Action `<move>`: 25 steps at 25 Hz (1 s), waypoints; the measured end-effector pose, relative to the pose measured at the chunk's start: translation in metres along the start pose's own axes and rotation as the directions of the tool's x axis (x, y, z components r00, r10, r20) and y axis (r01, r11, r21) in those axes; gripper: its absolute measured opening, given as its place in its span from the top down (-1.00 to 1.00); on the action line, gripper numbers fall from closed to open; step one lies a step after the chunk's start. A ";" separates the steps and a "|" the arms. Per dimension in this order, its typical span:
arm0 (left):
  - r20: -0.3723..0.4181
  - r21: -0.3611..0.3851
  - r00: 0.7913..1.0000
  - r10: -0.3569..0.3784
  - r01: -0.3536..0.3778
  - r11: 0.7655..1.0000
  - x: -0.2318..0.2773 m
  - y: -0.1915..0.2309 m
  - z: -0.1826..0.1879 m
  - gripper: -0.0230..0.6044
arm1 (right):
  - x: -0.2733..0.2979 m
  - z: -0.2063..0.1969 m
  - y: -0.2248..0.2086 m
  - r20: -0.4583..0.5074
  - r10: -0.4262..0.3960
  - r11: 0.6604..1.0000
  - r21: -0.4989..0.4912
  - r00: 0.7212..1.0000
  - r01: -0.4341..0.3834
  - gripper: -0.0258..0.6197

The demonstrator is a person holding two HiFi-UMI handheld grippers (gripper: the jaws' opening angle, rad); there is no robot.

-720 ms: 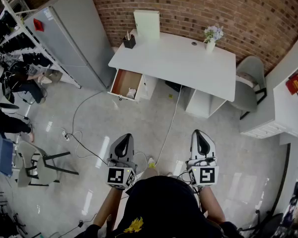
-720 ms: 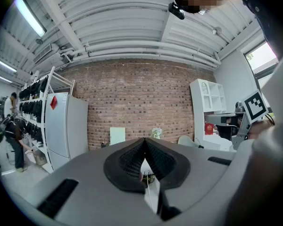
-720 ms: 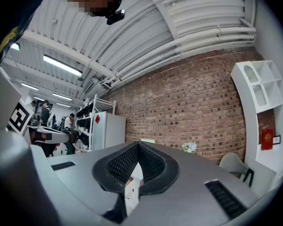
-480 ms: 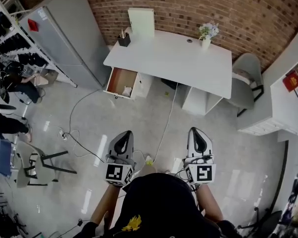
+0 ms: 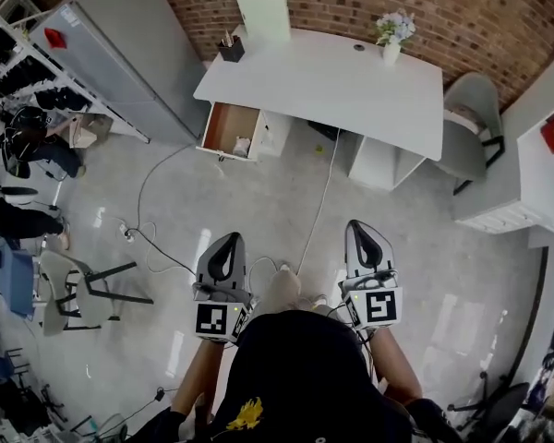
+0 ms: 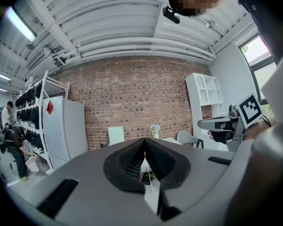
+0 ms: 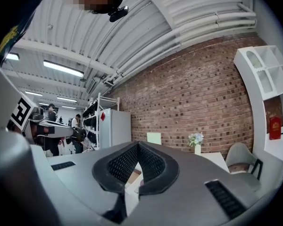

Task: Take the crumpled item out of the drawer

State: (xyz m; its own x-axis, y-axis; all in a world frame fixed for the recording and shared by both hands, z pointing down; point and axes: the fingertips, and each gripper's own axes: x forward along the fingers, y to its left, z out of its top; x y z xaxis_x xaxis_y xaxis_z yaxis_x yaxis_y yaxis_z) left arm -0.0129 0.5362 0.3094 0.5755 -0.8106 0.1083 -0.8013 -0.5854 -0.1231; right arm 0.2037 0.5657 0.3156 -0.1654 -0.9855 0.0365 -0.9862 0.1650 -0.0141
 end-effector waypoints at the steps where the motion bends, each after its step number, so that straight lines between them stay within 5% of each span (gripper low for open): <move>1: 0.001 0.001 1.000 -0.004 0.004 1.000 0.002 0.001 -0.001 0.87 | 0.004 -0.003 0.000 -0.009 0.000 1.000 0.003 1.000 0.000 0.83; 11: 0.025 -0.002 1.000 0.008 -0.008 1.000 0.073 0.081 -0.019 0.87 | 0.101 -0.016 0.002 -0.072 -0.028 0.999 -0.030 0.997 0.026 0.83; 25: 0.054 -0.077 0.999 -0.003 0.007 0.997 0.210 0.279 -0.031 0.87 | 0.308 0.005 0.042 -0.096 -0.061 0.997 -0.056 0.994 0.056 0.83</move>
State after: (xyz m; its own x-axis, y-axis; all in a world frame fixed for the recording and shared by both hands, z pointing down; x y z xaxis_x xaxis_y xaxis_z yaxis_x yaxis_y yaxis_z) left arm -0.1201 0.2034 0.3281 0.5859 -0.8085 0.0550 -0.8074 -0.5883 -0.0461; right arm 0.1118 0.2685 0.3216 -0.1051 -0.9855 0.1333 -0.9928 0.1118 0.0436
